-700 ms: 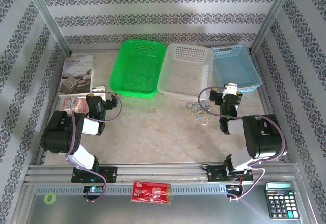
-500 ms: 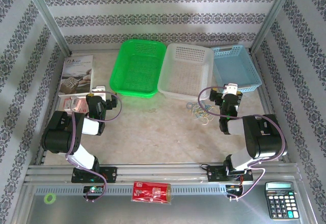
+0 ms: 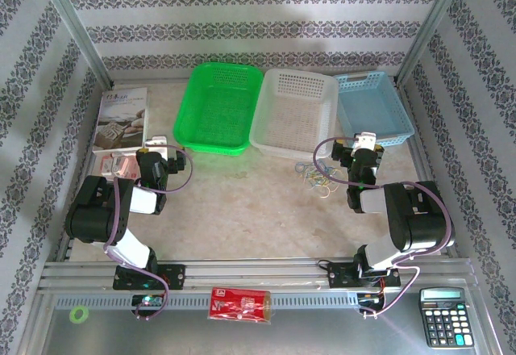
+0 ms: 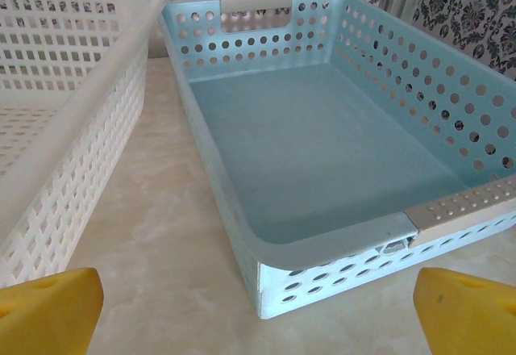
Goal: Untangle the cables
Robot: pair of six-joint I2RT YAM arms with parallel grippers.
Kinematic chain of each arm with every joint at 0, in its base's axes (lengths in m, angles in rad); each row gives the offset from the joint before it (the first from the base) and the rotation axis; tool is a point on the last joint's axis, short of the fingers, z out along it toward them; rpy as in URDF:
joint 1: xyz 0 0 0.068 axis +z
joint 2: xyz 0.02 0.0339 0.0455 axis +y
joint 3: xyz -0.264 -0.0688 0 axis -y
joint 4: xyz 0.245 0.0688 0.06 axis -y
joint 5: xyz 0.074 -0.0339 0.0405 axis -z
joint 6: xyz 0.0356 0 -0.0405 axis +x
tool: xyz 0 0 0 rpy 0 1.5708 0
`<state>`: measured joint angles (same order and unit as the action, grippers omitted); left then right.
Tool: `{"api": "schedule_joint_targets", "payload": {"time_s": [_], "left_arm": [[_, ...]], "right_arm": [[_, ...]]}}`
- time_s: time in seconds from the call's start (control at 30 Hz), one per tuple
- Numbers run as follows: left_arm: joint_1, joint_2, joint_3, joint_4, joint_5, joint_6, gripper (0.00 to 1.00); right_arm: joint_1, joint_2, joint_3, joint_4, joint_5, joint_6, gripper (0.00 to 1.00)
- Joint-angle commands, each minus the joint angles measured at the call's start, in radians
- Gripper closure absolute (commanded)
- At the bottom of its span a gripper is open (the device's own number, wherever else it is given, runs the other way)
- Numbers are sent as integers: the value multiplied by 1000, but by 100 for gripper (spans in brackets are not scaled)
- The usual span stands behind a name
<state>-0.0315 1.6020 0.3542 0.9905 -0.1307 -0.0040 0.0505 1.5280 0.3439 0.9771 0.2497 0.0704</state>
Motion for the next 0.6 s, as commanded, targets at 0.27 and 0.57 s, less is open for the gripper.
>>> {"api": "schedule_joint_targets", "payload": {"time_s": [0.27, 0.57], "left_arm": [[10, -26, 14, -9, 19, -4, 0], [10, -272, 48, -257, -32, -25, 0]], "right_arm": [[0, -1, -9, 35, -6, -8, 2], [13, -309, 50, -291, 10, 11, 2]]}}
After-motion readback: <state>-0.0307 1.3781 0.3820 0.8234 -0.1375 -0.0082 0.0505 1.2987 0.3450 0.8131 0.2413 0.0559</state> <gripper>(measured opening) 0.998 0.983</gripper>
